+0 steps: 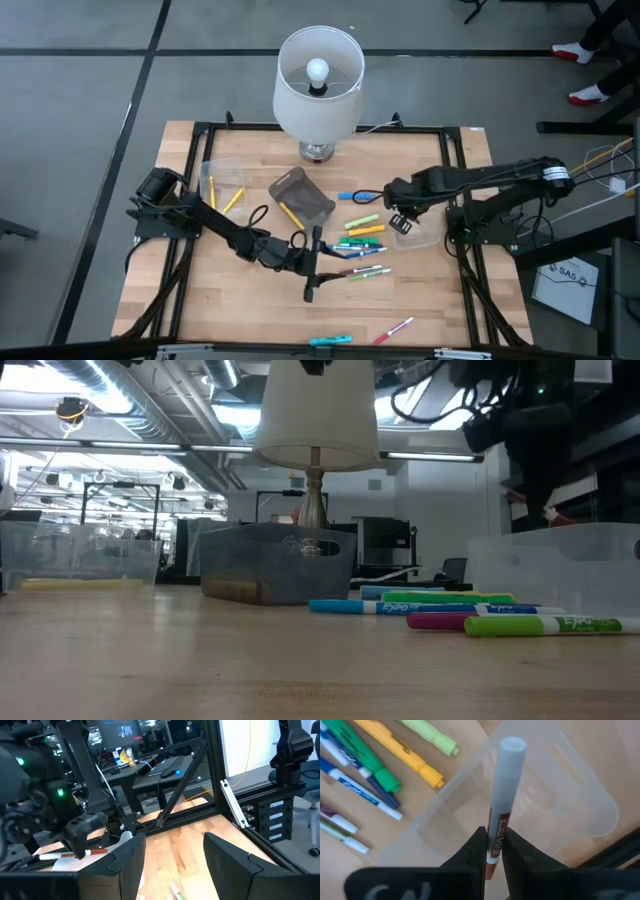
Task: Pick & Place Markers
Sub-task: Put the brown highlighter into the right transparent bin, then put the pink highlighter into the right transparent bin
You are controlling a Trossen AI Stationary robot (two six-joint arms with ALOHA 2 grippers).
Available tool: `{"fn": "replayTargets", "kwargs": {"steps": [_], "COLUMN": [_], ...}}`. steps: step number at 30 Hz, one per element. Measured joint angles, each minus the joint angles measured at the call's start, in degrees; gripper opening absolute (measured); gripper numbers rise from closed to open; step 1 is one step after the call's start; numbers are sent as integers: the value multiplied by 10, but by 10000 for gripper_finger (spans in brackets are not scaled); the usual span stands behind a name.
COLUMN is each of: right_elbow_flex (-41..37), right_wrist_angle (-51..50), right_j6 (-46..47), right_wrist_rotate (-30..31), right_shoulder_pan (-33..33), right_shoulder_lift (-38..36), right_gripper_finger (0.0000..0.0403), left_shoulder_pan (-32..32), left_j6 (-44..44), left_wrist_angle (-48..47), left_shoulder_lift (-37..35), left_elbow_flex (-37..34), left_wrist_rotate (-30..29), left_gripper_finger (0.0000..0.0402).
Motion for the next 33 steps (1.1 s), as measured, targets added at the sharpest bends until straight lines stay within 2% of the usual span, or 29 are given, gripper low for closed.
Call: {"fn": "replayTargets", "kwargs": {"steps": [12, 21, 30, 33], "right_elbow_flex": [0, 0, 0, 11], "right_wrist_angle": [-37, -39, -38, -49], "right_j6": [-10, -13, -20, -21], "right_wrist_rotate": [0, 18, 20, 8], "right_shoulder_pan": [0, 0, 0, 0], "right_shoulder_lift": [57, 60, 60, 60], "right_gripper_finger": [48, 82, 84, 84], "left_shoulder_pan": [-18, -18, -21, -26], "left_j6": [-4, -9, -33, -39], "left_wrist_angle": [-5, -5, -9, -9], "left_shoulder_lift": [0, 0, 0, 0], "left_elbow_flex": [0, 0, 0, 0], "left_wrist_rotate": [-1, -1, -2, -20], "left_gripper_finger": [196, 196, 196, 196]}}
